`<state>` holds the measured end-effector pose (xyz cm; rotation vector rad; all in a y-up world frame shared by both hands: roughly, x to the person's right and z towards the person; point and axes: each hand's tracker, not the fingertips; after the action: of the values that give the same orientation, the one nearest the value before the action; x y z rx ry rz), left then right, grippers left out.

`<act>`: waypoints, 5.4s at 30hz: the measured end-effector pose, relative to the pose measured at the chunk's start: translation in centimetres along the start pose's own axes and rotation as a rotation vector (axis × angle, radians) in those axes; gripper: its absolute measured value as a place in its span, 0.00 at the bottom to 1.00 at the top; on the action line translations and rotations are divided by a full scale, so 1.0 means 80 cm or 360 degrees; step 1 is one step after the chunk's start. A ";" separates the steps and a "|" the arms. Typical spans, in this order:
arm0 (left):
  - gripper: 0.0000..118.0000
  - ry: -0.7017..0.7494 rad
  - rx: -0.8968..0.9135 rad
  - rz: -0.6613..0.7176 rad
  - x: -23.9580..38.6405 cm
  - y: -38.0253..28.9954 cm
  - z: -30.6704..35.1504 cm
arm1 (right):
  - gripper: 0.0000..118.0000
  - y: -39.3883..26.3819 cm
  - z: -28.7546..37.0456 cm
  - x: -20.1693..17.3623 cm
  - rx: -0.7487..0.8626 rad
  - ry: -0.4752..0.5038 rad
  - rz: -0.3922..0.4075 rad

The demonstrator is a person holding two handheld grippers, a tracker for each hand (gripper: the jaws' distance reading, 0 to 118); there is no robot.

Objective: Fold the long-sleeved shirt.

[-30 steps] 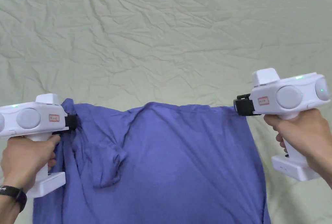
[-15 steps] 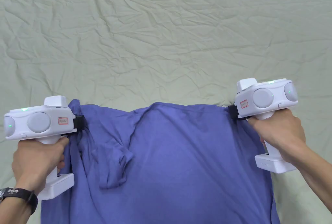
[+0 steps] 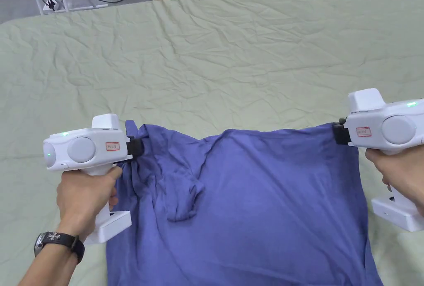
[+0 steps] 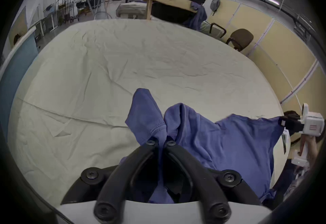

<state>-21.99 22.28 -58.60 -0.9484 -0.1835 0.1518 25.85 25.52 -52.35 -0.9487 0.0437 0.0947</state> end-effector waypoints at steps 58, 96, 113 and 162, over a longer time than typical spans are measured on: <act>0.56 0.0219 -0.0068 -0.0003 -0.049 -0.292 0.195 | 0.49 -0.281 0.171 -0.012 -0.0151 0.0037 -0.0146; 0.00 -0.0997 -0.0020 0.0277 -0.129 -0.235 0.327 | 0.01 -0.210 0.283 -0.175 0.0409 0.0271 -0.0063; 0.72 -0.1039 -0.0125 0.0485 -0.251 -0.234 0.170 | 0.01 -0.189 0.224 -0.210 0.0147 0.0154 0.0015; 0.15 -0.0711 -0.0338 0.0263 -0.232 -0.195 0.096 | 0.01 -0.192 0.175 -0.182 0.0046 0.0164 -0.0144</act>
<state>-40.99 15.53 -43.11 -1.1322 -0.5417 0.5053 12.81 27.06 -30.62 -0.9248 0.0968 -0.0380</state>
